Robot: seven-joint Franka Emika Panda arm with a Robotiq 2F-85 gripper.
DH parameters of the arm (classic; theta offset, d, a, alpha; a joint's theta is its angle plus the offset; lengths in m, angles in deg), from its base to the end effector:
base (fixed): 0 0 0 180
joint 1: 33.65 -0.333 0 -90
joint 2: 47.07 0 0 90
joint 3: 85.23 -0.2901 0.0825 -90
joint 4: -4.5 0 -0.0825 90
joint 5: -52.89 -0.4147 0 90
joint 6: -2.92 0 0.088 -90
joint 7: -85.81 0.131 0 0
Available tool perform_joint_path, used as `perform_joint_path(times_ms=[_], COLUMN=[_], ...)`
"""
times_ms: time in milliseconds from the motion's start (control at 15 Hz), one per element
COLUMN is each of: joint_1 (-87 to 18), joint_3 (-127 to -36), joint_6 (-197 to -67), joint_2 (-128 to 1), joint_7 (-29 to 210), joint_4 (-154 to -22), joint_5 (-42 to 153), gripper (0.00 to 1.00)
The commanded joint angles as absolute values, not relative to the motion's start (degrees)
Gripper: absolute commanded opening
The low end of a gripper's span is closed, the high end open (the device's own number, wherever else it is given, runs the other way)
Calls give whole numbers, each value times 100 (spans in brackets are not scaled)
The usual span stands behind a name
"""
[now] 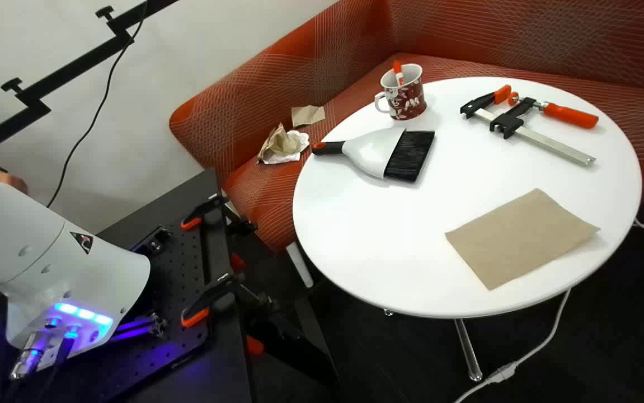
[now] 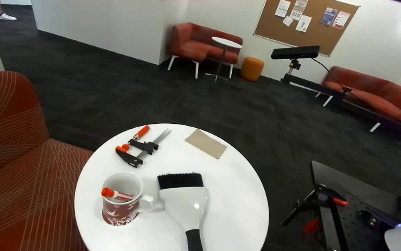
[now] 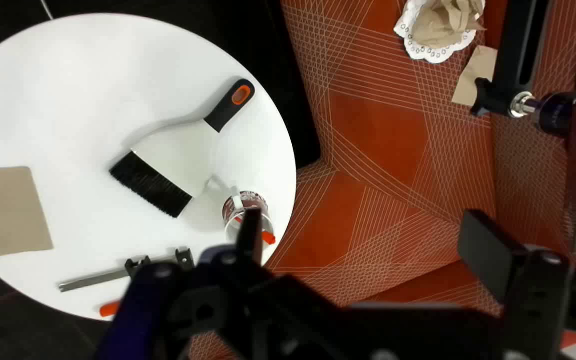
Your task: Remove the marker from the mug cup and place it on the table
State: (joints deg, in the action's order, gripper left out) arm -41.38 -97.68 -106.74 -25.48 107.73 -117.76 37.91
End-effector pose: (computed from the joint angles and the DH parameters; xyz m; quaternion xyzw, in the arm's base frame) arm 0.4610 0.2031 0.5183 -0.9920 0.0541 -0.0398 0.1072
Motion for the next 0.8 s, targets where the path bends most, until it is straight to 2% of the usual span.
perform_joint_path(times_ms=[0, 733], joint_1=[-4140, -4080], joint_3=[-9765, -9619], joint_6=[-10662, -10866], joint_2=[-2552, -2846], joint_7=[10776, 10238], joint_4=[-11763, -11705], joint_5=[3795, 3969], gripper=[100, 100])
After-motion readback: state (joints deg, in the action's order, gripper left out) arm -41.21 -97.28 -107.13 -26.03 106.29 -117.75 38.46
